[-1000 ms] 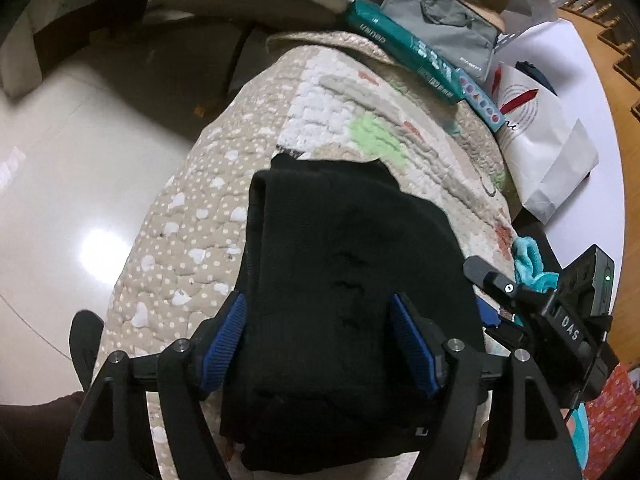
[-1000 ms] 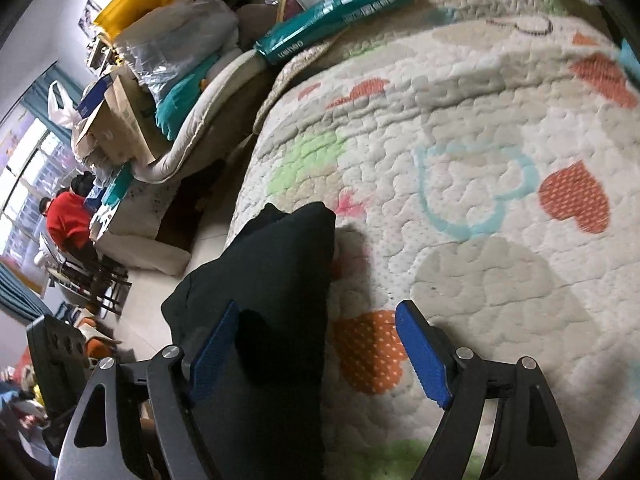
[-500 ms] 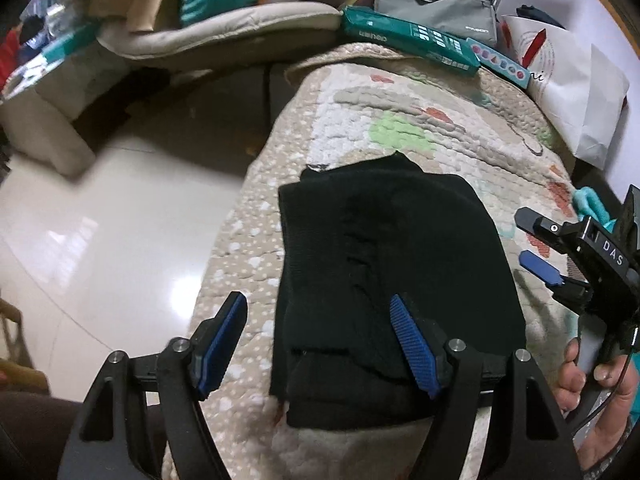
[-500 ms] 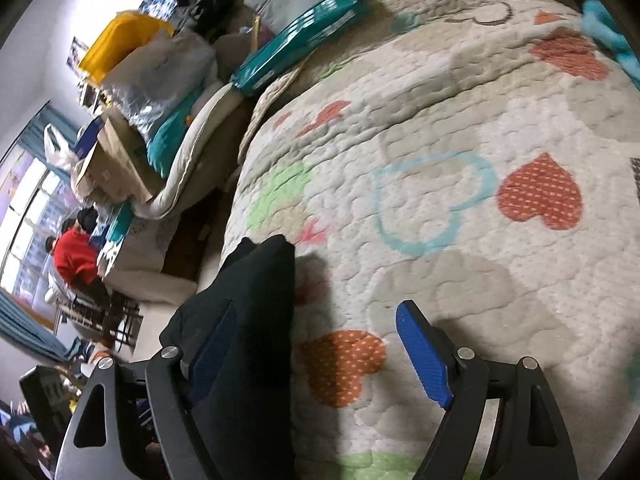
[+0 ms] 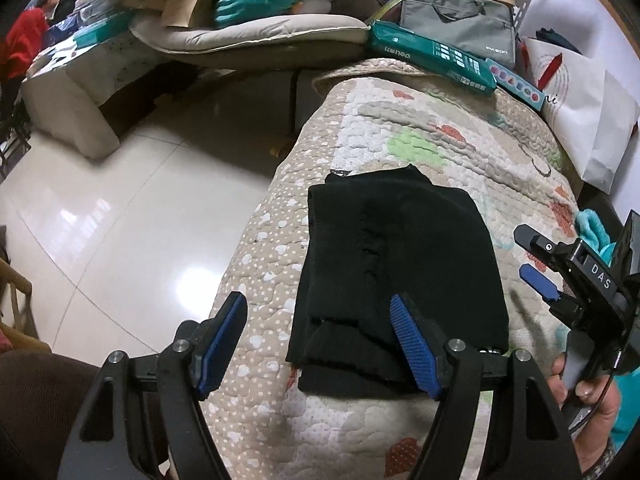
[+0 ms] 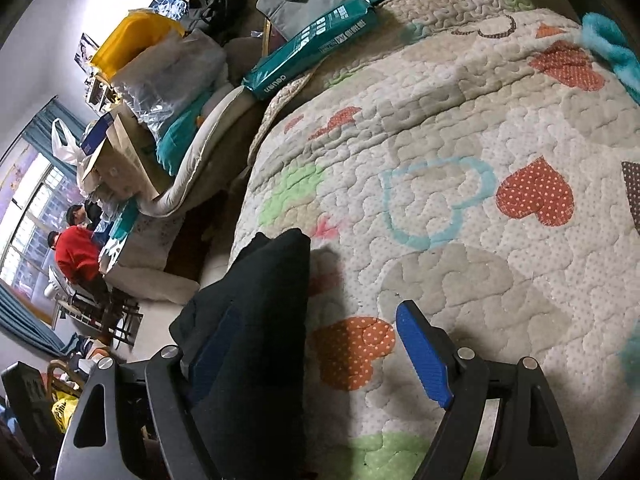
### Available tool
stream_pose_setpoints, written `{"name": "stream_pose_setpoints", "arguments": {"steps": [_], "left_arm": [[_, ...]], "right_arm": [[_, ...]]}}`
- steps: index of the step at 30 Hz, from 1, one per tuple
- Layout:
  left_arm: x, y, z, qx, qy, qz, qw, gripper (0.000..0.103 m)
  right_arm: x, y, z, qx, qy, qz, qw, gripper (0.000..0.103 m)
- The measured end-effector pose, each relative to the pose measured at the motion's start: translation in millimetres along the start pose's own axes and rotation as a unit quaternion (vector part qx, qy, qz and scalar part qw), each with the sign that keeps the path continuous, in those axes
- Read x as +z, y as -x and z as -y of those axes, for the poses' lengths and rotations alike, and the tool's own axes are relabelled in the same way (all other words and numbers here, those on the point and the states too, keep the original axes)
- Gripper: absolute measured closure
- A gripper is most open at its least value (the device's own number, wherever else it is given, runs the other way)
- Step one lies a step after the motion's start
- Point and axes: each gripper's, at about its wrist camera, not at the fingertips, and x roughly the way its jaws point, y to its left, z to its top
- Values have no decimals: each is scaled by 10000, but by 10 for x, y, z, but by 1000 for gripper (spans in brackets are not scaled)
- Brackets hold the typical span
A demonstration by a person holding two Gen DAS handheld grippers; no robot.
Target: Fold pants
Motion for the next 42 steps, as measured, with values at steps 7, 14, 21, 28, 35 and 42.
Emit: {"name": "stream_pose_setpoints", "arguments": {"steps": [7, 14, 21, 28, 35, 42], "left_arm": [[-32, 12, -20, 40, 92, -26, 9999, 30], [-41, 8, -23, 49, 104, -42, 9999, 30], [-10, -59, -164, -164, 442, -176, 9987, 30], [144, -195, -385, -384, 867, -202, 9953, 30], [289, -596, -426, -817, 848, -449, 9920, 30], [421, -990, -286, -1681, 789, -790, 9794, 29]], "right_arm": [[-13, 19, -12, -31, 44, 1, 10000, 17], [-33, 8, -33, -57, 85, -3, 9999, 17], [-71, -45, -23, -120, 124, -54, 9998, 17], [-70, -115, 25, -144, 104, -73, 9998, 17], [-133, -260, 45, 149, 70, -291, 9994, 15], [-99, -469, 17, 806, -136, -519, 9953, 13]]}}
